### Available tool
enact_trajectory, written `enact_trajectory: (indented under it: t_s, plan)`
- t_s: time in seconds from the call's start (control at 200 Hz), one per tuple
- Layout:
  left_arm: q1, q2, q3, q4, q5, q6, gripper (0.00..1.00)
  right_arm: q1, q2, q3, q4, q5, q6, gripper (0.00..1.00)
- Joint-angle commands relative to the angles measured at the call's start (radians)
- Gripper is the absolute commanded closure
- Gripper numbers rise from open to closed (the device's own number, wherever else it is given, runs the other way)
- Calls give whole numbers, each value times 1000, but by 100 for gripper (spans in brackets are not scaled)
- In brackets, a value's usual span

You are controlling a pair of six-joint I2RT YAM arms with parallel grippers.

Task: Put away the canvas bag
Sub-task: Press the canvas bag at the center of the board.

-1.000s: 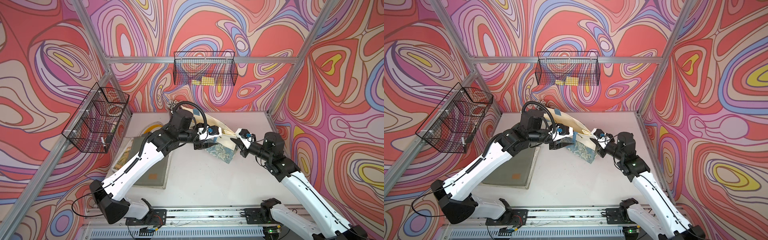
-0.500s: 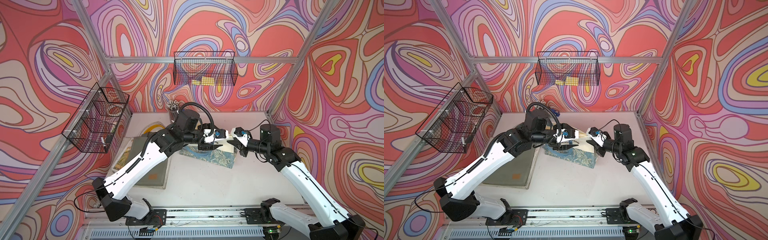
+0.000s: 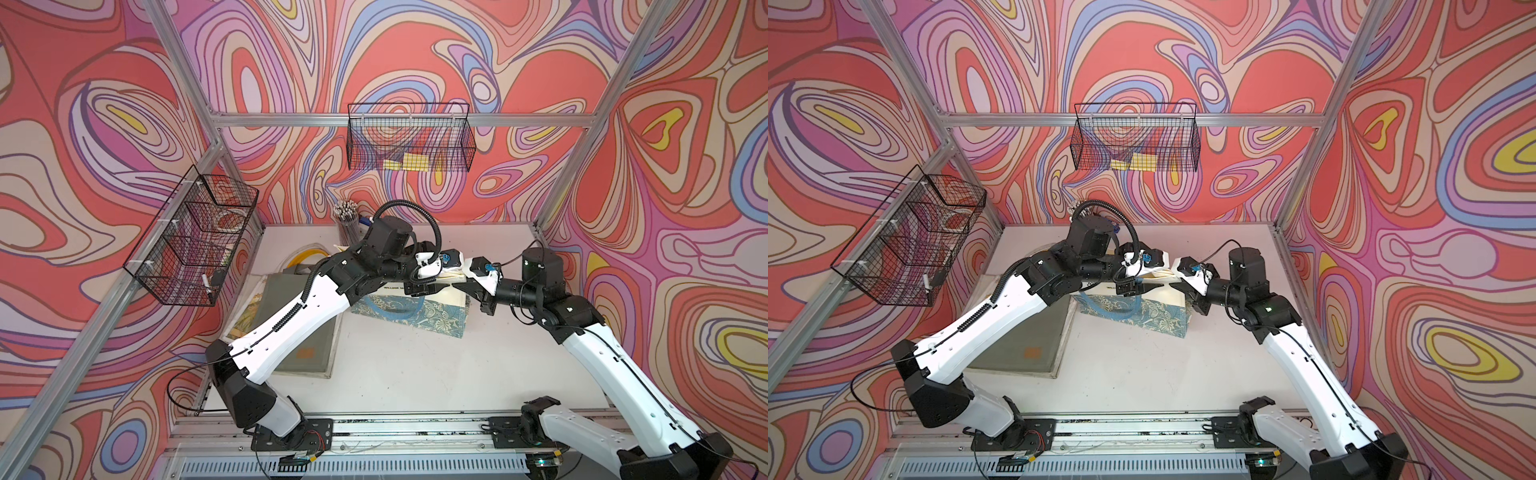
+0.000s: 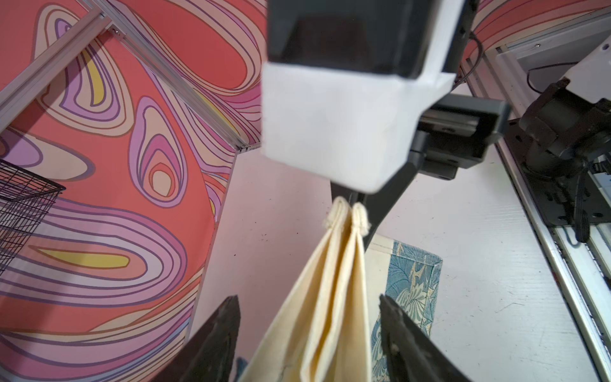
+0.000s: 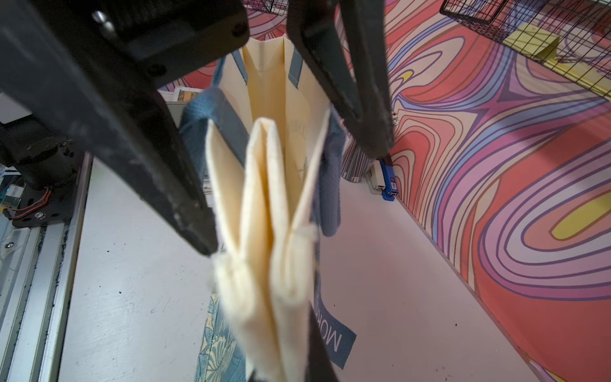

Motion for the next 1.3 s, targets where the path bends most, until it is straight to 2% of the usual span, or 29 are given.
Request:
enact_trajectory:
  t_s: [0.0,0.045,0.175,0.28,0.361,0.516,0.566,0.651,0.771,0.926,1.082,1.292]
  plan:
    - [-3,16,46,-45,-9,3,36,3,-33,25,53,-44,-5,100]
    - [-3,19,51,-63,-11,14,43,4,-34,24,60,-42,-3,100]
    - [-3,16,42,-51,-26,27,79,4,-37,27,72,-41,4,100]
    - [-4,23,49,-50,-30,29,100,4,-39,15,104,-45,27,100]
    - [-3,33,60,-53,-27,57,100,4,-44,-5,140,-46,61,100]
    - [-1,7,49,15,-13,49,100,4,-53,-78,203,-52,148,69]
    - [7,-5,43,45,-1,41,100,4,-65,-122,248,-63,194,64]
    - [33,-14,54,63,76,-43,100,4,-90,-203,337,-55,306,54]
    - [59,-44,7,129,146,-83,100,4,-165,-310,418,-28,417,51]
    - [110,-93,-69,238,289,-128,100,4,-267,-394,429,27,431,47]
    - [148,-117,-95,281,338,-156,100,4,-246,-379,350,-17,436,48]
    - [206,-153,-144,458,384,-239,100,4,-222,-394,329,-6,447,50]
